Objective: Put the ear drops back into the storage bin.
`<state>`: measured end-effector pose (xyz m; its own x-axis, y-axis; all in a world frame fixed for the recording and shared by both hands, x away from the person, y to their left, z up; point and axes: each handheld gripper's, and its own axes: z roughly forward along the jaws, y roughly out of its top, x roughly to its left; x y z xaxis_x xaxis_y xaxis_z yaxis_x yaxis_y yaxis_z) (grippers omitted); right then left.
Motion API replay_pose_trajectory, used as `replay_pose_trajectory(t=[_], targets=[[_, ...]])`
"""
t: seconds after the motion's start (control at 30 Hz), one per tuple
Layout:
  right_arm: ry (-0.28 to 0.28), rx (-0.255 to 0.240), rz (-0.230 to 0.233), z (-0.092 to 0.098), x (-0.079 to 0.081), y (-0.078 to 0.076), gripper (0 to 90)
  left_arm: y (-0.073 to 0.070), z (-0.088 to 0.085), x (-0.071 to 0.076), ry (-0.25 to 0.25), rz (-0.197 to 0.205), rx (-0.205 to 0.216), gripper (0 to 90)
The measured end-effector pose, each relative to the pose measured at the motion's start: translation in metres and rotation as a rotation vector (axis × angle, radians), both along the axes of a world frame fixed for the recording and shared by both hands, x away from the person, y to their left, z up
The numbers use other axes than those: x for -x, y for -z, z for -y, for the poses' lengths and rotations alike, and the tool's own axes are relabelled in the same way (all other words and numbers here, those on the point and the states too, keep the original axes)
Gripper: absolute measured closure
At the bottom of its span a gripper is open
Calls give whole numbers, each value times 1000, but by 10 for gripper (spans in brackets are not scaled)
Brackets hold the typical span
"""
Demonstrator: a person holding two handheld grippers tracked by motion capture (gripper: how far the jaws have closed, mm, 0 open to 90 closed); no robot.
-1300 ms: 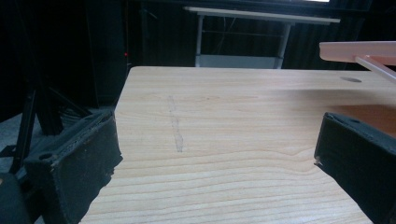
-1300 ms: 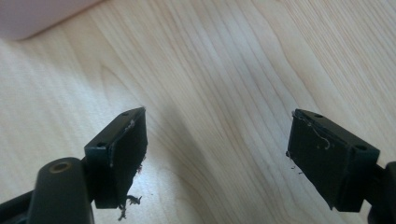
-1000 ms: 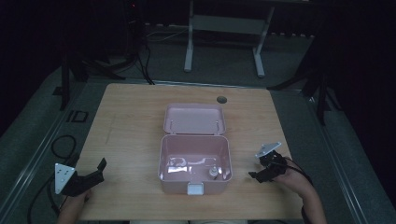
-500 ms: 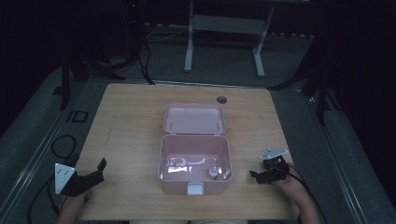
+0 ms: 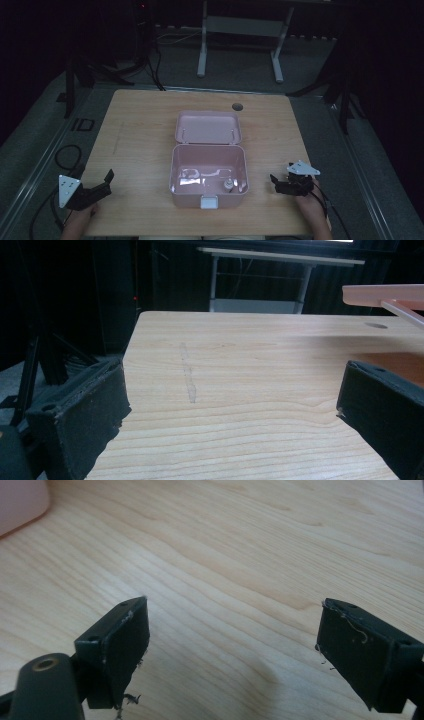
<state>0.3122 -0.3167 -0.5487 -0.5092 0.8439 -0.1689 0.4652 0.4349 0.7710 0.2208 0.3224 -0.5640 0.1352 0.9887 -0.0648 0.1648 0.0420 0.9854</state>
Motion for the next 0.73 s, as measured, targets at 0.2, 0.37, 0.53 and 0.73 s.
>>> replay_pose_trajectory(t=[0.2,0.37,0.53,0.73], targets=[[9,-16,28,2,2,1,133,0,0,0,1,0,1,4],[12,-48,41,7,3,1,134,0,0,0,1,-1,3,4],[17,-55,41,8,4,3,133,0,0,0,3,-1,3,4],[23,-65,46,10,4,3,133,0,0,0,3,-1,2,4]])
